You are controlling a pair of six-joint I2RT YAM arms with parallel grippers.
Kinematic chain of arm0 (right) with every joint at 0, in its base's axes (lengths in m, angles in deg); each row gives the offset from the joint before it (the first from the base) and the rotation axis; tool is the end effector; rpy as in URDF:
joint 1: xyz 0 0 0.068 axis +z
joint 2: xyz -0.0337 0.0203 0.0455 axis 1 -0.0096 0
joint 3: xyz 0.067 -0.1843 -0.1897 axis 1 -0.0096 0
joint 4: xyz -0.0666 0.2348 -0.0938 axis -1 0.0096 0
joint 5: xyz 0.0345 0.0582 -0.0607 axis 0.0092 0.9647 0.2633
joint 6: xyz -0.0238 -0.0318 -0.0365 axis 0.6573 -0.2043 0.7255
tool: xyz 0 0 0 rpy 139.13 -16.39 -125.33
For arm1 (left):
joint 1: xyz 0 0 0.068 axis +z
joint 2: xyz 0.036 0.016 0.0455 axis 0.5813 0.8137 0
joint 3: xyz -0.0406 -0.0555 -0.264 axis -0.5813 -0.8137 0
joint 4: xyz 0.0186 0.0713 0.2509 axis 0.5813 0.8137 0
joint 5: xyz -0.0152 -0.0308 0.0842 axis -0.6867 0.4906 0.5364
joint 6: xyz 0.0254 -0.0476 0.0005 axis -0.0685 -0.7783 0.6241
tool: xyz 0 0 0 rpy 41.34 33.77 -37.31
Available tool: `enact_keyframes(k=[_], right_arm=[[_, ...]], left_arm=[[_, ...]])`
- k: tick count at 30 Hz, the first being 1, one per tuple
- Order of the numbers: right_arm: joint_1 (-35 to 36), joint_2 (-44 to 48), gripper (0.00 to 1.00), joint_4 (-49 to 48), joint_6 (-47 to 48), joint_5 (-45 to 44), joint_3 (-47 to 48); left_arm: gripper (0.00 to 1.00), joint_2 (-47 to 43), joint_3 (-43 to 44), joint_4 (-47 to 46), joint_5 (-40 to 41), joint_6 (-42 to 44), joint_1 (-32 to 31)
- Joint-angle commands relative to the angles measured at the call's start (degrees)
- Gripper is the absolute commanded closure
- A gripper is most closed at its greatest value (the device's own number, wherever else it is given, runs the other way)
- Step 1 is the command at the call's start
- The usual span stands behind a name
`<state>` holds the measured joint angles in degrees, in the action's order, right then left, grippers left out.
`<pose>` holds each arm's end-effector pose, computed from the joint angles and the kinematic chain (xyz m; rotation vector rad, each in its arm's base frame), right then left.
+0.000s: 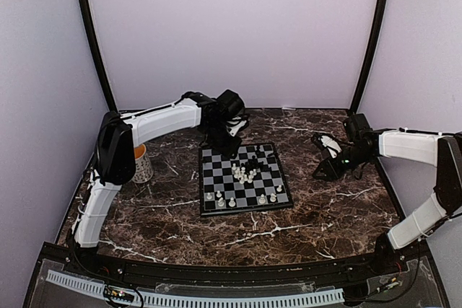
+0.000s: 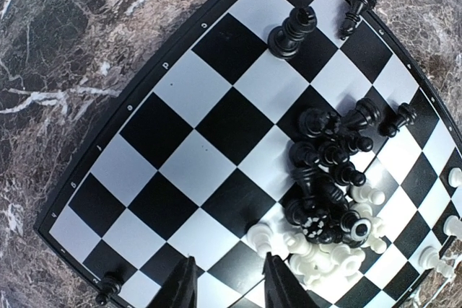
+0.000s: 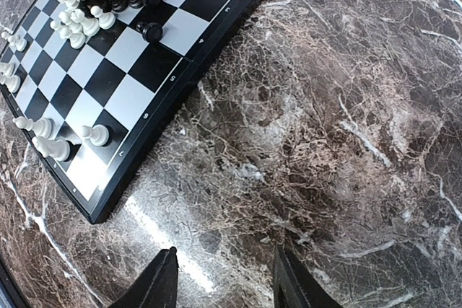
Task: Set up the chess pieces on the board
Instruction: Pick up the pawn from the chessboard.
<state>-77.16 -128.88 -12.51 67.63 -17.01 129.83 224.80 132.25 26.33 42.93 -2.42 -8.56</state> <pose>0.2650 0.0727 0.1923 -0.8699 2.4217 0.5003 0.3673 -0.3552 0.2192 0.9024 2.5111 -0.2670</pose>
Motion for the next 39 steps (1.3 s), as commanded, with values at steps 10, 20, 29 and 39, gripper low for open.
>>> enact_keyframes(k=[10,20,29,39], right_arm=[[-0.25,-0.61,0.54,-0.39,0.73,0.56,0.21],[-0.25,-0.87,0.54,-0.36,0.72,0.67,0.38],[-0.25,-0.65,0.54,-0.29,0.80,0.69,0.38],[-0.23,-0.62,0.54,-0.35,0.87,0.69,0.38]], left_arm=[[0.70,1.72,-0.65,-0.72,-5.54,-1.31,-0.16],[0.79,3.04,-0.58,-0.02,-5.25,-1.66,-0.14],[0.93,3.14,1.10,1.59,-5.25,-1.15,-0.16],[0.95,-4.24,6.64,2.98,-6.11,0.12,-2.38]])
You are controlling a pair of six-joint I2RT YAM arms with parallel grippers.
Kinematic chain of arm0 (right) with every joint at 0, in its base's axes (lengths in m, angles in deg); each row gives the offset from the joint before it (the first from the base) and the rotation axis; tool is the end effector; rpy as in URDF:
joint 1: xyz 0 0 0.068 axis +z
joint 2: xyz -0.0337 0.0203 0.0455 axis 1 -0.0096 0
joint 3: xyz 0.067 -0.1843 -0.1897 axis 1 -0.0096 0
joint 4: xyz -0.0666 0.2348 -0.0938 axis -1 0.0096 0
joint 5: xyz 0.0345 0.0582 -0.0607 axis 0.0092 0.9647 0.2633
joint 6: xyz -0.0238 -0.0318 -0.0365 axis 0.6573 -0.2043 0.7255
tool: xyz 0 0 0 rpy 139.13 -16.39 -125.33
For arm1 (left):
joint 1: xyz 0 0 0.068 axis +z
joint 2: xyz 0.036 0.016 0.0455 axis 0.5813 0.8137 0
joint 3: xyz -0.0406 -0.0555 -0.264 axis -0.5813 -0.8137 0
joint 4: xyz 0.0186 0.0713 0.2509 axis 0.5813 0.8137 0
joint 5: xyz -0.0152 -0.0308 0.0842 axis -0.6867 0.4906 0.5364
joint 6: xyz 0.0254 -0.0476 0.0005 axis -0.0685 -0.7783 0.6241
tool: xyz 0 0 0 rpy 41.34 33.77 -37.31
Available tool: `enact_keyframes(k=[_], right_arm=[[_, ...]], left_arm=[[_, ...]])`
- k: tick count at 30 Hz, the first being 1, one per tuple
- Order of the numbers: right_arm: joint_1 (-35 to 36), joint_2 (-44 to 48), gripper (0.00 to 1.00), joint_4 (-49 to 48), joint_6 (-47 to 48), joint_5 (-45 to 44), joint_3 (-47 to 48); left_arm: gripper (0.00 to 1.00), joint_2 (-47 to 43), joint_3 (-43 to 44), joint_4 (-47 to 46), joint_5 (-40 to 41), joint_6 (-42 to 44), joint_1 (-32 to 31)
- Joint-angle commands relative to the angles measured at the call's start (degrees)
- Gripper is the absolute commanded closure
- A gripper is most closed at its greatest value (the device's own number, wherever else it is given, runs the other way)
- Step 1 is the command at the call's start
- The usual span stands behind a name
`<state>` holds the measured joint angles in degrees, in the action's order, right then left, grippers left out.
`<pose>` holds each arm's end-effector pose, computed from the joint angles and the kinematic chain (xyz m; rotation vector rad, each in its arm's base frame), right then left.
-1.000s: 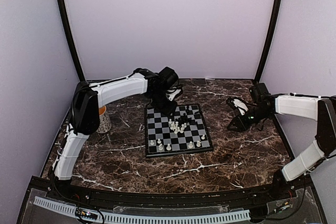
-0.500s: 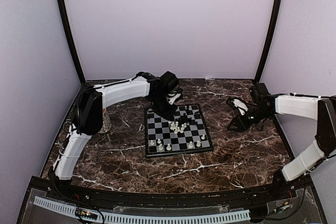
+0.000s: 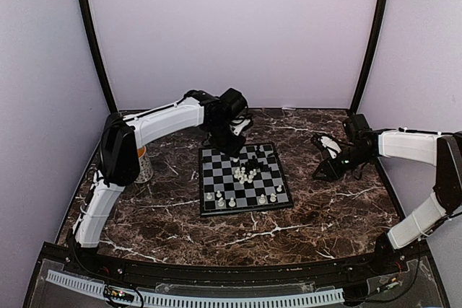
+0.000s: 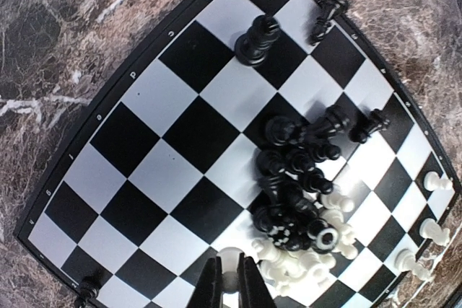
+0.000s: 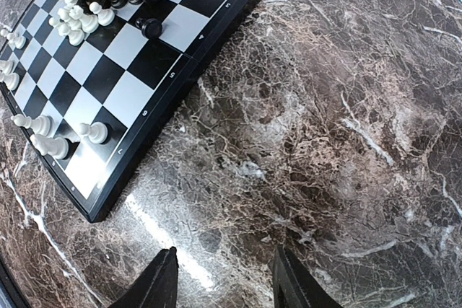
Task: Set up the chess pieces on the board
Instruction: Pick up the pawn from the chessboard, then place the pawn at g2.
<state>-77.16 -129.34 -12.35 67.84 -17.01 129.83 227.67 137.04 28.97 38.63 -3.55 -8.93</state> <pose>0.2653 0.0728 0.1901 -0.8746 2.4303 0.5021 0.3683 -0.3646 0.2175 0.9211 2.5413 -0.3630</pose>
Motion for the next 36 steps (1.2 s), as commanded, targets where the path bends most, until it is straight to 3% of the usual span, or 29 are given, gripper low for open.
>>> enact_keyframes(k=[1,12,36], right_arm=[[-0.20,-0.20,0.54,-0.45,0.66,0.72,0.38],[-0.25,0.10,0.54,-0.52,0.72,0.39,0.29],[-0.25,0.47,0.54,-0.42,0.78,0.33,0.11]], left_arm=[[0.94,-7.69,1.99,-0.07,-2.61,1.46,-3.19],[0.94,-4.53,1.29,-3.51,-9.36,3.91,-10.60],[0.94,2.84,1.77,-7.32,-10.72,1.50,-11.34]])
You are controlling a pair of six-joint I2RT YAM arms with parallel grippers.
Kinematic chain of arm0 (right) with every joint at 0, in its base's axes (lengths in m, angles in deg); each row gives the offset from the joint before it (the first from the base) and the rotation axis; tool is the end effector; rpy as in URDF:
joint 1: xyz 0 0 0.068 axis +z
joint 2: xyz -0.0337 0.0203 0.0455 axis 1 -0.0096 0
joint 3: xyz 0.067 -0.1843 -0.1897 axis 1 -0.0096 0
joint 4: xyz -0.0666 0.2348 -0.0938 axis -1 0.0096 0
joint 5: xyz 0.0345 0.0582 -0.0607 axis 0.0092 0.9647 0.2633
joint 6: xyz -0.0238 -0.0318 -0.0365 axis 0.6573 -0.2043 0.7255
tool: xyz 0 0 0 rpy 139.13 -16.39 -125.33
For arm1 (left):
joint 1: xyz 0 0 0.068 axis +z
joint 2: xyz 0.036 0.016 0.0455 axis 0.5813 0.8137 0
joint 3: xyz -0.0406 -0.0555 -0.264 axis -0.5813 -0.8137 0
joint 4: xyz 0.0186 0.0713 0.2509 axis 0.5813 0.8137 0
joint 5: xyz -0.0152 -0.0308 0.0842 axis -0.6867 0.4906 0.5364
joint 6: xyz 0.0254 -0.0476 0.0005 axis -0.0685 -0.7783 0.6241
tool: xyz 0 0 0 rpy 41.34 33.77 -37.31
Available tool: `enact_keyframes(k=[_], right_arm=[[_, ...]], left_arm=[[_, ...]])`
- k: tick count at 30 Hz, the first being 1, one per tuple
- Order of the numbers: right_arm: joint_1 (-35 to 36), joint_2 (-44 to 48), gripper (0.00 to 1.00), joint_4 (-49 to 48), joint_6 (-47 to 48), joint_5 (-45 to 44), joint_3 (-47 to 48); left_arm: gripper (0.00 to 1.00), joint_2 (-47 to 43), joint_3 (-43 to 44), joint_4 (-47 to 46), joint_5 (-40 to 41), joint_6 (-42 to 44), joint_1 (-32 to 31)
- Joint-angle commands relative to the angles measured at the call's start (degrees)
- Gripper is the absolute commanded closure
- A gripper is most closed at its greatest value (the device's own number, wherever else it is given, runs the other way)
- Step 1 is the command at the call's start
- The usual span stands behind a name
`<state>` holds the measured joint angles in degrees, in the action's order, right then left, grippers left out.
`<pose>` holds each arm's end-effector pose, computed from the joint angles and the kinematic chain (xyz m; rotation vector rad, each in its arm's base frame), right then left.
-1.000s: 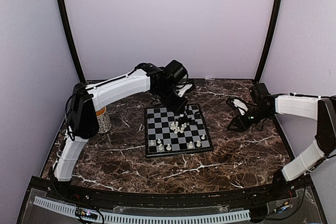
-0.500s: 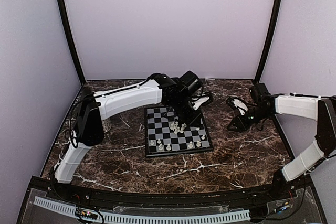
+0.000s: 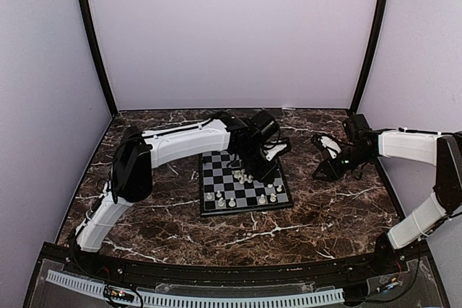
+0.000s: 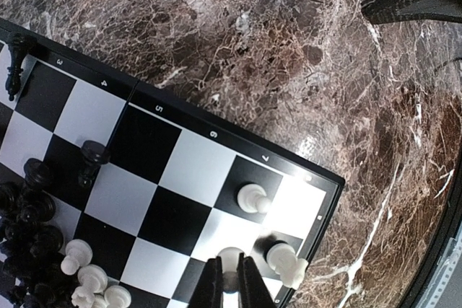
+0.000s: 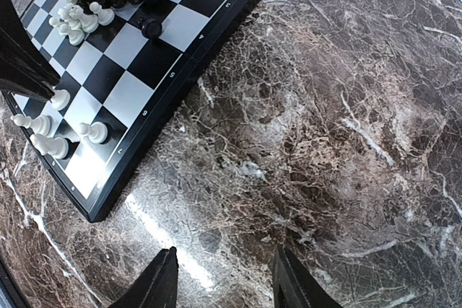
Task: Set up the chess pieces on the board
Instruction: Place the pawn at g2.
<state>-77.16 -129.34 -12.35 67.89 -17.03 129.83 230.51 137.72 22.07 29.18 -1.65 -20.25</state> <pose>0.2653 0.0728 0.1901 -0.8755 2.4299 0.5013 0.2941 -0.4468 0.2034 1.2599 2.3687 -0.6578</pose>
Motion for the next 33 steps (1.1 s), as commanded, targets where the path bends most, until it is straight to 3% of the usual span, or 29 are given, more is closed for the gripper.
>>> enact_keyframes(k=[1,24,33], right_arm=[[-0.25,0.49,0.54,-0.42,0.78,0.36,0.11],[-0.21,0.40,0.54,-0.24,1.18,0.83,0.11],[-0.25,0.21,0.54,-0.07,1.23,1.04,0.29]], left_arm=[[0.94,0.26,1.10,-0.38,-1.44,-0.45,-0.02],[0.92,2.20,1.44,0.69,-1.36,-0.80,-0.31],[0.85,2.32,2.22,1.19,-1.97,-0.63,-0.28]])
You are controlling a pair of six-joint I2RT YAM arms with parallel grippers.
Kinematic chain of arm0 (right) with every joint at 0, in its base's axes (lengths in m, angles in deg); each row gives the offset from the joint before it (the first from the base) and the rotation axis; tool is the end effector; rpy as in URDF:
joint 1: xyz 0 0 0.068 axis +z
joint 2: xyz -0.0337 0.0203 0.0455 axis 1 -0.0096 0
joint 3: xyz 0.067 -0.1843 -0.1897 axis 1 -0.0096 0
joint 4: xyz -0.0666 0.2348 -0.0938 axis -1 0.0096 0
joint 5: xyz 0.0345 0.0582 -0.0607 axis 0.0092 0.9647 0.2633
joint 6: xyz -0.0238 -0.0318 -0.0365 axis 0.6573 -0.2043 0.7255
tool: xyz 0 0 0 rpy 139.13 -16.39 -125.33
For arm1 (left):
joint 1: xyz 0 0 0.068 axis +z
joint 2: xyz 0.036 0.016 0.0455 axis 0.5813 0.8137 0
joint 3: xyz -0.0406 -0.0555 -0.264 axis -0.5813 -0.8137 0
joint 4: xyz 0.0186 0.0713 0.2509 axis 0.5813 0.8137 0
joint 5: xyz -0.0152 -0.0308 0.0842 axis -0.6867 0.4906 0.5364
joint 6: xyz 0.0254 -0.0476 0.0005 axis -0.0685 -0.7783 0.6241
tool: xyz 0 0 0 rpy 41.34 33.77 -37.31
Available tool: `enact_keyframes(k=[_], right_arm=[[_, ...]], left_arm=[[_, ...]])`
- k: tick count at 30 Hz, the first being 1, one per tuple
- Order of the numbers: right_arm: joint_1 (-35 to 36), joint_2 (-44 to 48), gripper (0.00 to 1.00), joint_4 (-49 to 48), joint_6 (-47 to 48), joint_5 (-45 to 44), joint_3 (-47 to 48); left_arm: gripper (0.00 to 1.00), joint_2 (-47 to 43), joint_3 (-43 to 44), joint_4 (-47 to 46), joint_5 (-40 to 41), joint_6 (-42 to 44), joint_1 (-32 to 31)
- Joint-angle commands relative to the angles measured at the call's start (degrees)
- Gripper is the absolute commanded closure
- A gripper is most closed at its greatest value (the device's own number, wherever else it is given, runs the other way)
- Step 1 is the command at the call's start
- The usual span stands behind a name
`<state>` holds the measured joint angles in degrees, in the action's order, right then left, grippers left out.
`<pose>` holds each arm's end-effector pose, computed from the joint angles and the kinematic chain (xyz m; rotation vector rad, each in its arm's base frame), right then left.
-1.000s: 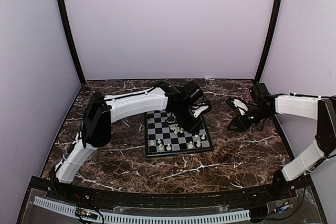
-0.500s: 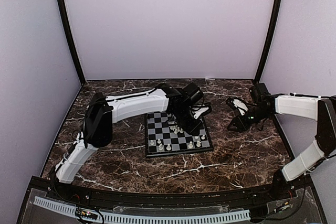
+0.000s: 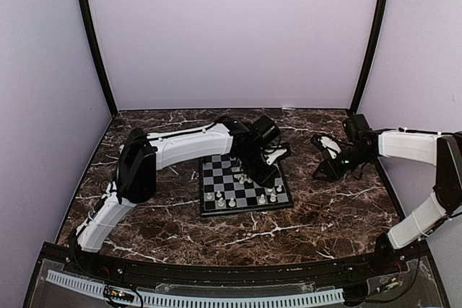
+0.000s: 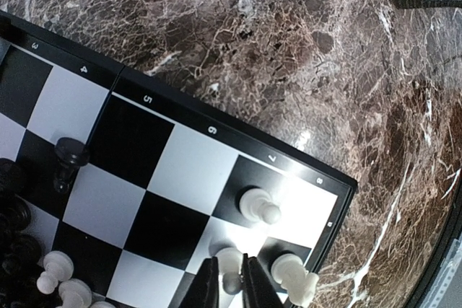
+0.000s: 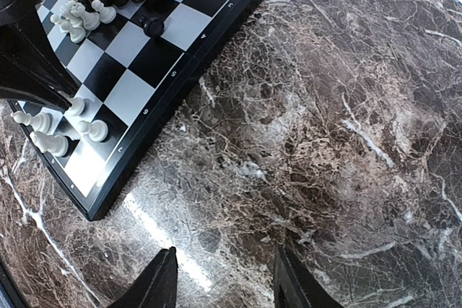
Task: Set up the chess pieces on the board
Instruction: Place the pawn at g2, then pick up the king from the chessboard.
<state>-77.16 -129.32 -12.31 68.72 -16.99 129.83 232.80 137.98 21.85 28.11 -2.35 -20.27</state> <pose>0.2652 0.0728 0.1901 -0.8927 2.4219 0.4970 0.2956 -0.4504 0.1845 1.2650 2.4089 -0.6695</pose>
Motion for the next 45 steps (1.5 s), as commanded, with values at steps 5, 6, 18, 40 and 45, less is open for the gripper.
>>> enact_keyframes(k=[5,6,18,40,45], right_arm=[[-0.25,0.16,0.53,-0.05,0.40,0.98,0.34],[-0.25,0.16,0.54,-0.07,0.39,1.05,0.36],[-0.25,0.03,0.53,0.07,0.39,1.20,0.46],[-0.25,0.25,0.53,0.11,0.56,0.99,0.38],[-0.23,0.08,0.53,0.15,0.49,0.90,0.38]], left_arm=[[0.80,0.03,3.02,1.87,-1.61,0.12,-0.26],[0.79,0.02,3.49,2.01,-2.17,0.01,-0.26],[0.78,-1.71,6.70,3.99,0.38,-0.01,-0.14],[0.75,-11.13,-2.52,6.86,13.48,-3.54,8.09],[0.71,-11.12,-4.13,6.76,6.47,-2.88,8.19]])
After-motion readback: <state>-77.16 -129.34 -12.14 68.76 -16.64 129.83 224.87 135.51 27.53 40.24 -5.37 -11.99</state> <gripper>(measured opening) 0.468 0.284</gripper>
